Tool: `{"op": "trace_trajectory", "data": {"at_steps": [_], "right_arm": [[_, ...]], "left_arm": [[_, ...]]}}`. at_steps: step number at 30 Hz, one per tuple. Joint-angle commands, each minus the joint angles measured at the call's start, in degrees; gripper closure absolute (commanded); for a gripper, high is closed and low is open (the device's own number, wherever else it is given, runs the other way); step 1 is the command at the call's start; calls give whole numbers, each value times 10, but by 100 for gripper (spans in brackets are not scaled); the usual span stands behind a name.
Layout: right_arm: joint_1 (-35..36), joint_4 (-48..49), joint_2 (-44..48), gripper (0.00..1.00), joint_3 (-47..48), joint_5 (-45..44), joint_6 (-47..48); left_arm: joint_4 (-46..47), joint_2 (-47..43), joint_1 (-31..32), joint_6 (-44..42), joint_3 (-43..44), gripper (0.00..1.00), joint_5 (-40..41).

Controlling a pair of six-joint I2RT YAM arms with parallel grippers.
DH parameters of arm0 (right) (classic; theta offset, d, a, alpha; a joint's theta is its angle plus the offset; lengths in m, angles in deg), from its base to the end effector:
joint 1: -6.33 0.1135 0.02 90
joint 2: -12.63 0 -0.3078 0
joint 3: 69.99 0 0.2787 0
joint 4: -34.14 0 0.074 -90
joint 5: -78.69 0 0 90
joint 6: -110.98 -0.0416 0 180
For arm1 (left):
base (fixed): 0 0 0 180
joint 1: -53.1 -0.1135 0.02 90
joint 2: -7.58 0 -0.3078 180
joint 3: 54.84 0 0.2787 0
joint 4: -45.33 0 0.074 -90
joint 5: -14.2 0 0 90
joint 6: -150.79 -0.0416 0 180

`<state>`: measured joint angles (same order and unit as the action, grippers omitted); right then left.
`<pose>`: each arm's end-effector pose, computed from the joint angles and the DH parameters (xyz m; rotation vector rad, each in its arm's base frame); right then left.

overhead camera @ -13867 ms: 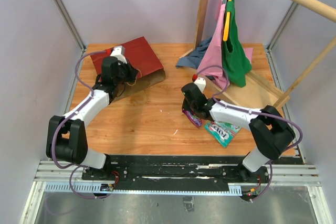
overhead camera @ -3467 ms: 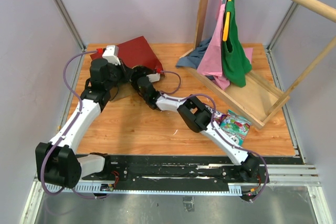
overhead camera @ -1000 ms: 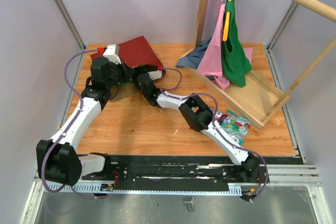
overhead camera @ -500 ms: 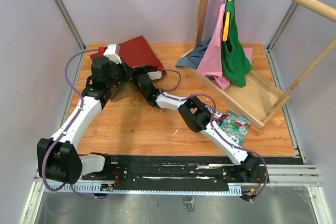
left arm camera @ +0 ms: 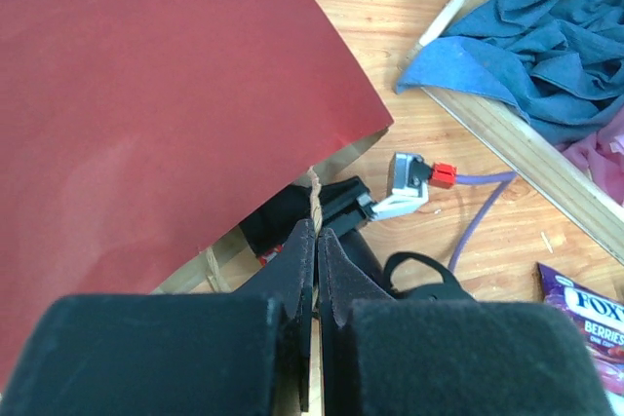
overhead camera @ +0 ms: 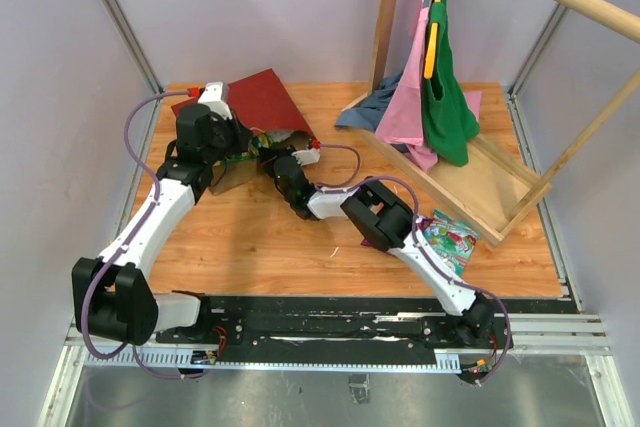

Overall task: Take the snacks out of the paper bag
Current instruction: Take out the snack from the paper bag, then place the snack at the center of the board.

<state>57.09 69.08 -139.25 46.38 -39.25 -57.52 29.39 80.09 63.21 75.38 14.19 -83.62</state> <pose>0.4130 0.4749 0.0956 0.8174 1.5564 1.3451 0.3085 -0.0608 0.3518 0.0178 1.9288 -0.4203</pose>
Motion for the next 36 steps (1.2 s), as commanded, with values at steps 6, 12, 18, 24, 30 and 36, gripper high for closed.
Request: {"op": "trace_trajectory", "data": {"at_steps": [6,12,18,24,30,36], "right_arm": [[20,98,84,99,-126,13,29],[28,158,149,99,-248,-4,58],[33,205,211,99,-340,-4,128],[35,269,305,99,-460,29,211],[41,190,418,99,-558,132,238],[54,-26,525,99,-536,128,367]], "left_arm": [[-7,-7,2,-17,25,100,36],[-3,-35,2,-14,16,99,23],[-7,-59,2,-8,13,99,3],[0,-70,1,-9,5,99,-3],[1,-73,2,-11,2,100,2],[3,-71,2,-12,1,99,2]]}}
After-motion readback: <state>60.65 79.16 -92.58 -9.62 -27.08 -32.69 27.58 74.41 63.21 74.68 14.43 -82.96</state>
